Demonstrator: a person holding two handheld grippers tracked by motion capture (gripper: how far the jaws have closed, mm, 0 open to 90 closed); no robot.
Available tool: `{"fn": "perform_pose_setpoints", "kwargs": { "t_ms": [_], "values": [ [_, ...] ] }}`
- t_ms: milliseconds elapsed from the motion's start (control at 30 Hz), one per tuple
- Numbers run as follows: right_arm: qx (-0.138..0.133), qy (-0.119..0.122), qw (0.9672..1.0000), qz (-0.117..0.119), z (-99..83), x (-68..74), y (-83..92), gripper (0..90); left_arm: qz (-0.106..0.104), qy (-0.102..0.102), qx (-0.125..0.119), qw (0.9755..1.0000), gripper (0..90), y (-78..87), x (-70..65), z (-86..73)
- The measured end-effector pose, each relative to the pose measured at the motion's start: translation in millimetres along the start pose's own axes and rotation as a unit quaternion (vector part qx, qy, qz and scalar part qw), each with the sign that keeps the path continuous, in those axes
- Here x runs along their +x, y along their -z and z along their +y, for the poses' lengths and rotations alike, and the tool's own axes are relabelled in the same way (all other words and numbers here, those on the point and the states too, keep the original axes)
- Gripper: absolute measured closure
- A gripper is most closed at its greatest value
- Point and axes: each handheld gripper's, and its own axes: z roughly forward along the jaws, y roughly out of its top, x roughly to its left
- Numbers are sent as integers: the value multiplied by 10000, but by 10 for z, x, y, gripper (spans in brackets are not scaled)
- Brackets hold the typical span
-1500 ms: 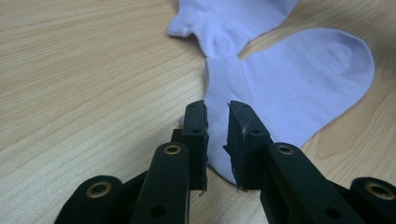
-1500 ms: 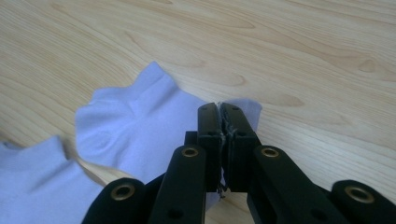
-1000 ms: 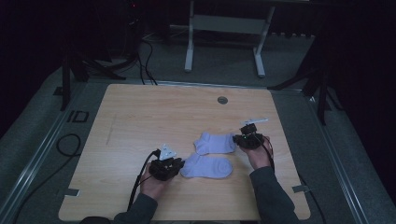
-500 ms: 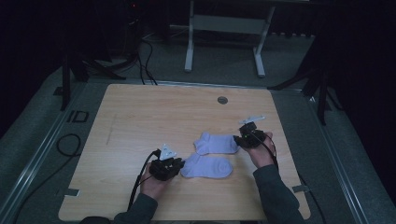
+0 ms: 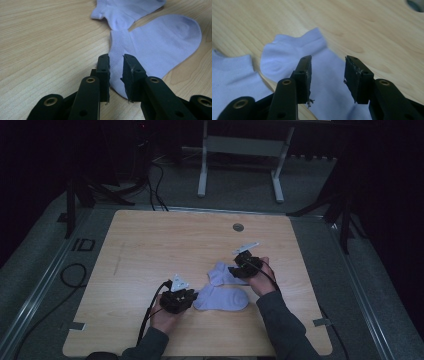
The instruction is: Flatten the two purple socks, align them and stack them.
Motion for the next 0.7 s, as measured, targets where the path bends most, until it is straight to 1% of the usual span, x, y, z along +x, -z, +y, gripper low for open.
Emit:
{"fn": "perform_pose_setpoints", "kwargs": {
  "t_ms": [100, 167, 300, 367, 567, 633, 700],
  "values": [
    [164, 83, 9998, 39, 14, 60, -126, 571, -2, -2, 5, 10000, 752, 0, -2, 0],
    [239, 82, 9997, 77, 21, 95, -201, 570, -2, 1, 0, 10000, 751, 1, 0, 0],
    [322, 125, 9992, 177, 48, 153, -301, 557, -2, 2, 1, 10000, 751, 0, 2, 0],
    [360, 125, 9991, 187, 65, 174, -341, 559, -5, -8, 5, 10000, 751, -2, -2, 0],
    [512, 36, 9985, 213, 81, 202, -447, 558, -6, -3, -2, 10000, 750, -2, -2, 0],
    [492, -106, 9984, 253, 79, 193, -459, 558, -6, -2, -3, 10000, 750, -2, -4, 0],
    [484, -183, 9983, 269, 78, 185, -463, 568, -11, -6, 0, 10000, 750, -2, -7, 0]
  ]
}}
